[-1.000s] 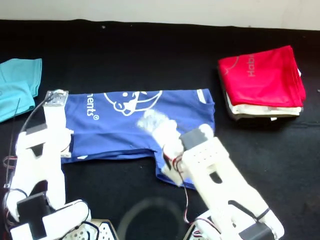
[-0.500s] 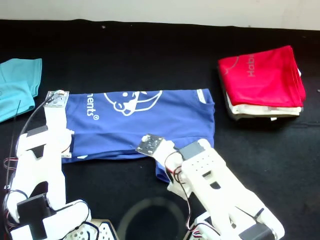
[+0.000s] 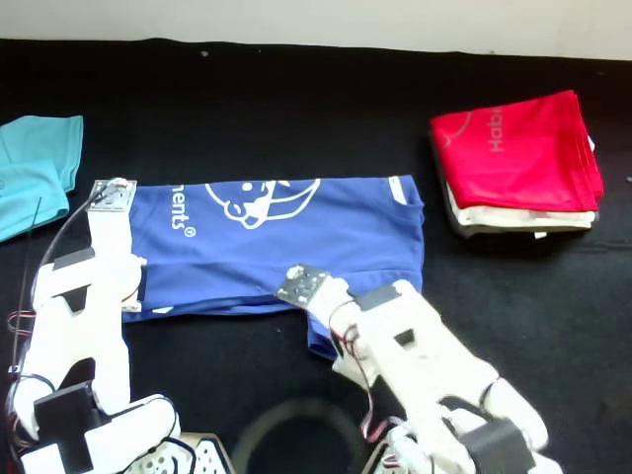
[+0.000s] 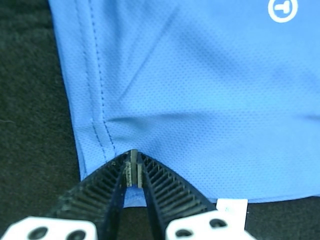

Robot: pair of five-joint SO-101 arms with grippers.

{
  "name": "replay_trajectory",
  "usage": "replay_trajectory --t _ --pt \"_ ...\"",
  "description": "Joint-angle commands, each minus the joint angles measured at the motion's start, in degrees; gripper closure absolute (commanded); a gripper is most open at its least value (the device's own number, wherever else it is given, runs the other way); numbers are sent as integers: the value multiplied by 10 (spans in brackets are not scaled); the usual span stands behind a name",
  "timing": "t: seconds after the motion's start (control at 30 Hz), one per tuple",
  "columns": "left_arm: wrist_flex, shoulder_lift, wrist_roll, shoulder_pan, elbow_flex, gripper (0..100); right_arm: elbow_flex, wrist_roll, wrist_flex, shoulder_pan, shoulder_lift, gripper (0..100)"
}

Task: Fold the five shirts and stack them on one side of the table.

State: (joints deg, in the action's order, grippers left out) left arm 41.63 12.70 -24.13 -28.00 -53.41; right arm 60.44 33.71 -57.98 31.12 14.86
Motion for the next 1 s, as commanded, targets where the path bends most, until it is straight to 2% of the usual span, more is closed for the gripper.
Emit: replay_trajectory --t 0.0,0.07,0.17,0.3,0.43,0.7,0.83,0.97 --pt "-8 3 -4 7 -3 991 -11 9 5 -8 -47 837" --pt "-8 3 -4 7 -3 991 -18 10 5 -8 -57 870" --pt "-8 3 -4 7 -3 991 -26 10 3 -8 -63 991" --pt "-8 3 -4 7 -3 991 -40 9 6 -9 -62 994" --pt "-8 3 -4 7 -3 991 -99 10 -7 -48 -62 993" --pt "-8 3 -4 7 -3 991 -349 46 -145 -137 -68 993" --pt "-8 3 -4 7 -3 991 -435 46 -148 -150 -72 993" --pt "-9 3 -4 7 -3 991 -498 44 -137 -146 -138 993"
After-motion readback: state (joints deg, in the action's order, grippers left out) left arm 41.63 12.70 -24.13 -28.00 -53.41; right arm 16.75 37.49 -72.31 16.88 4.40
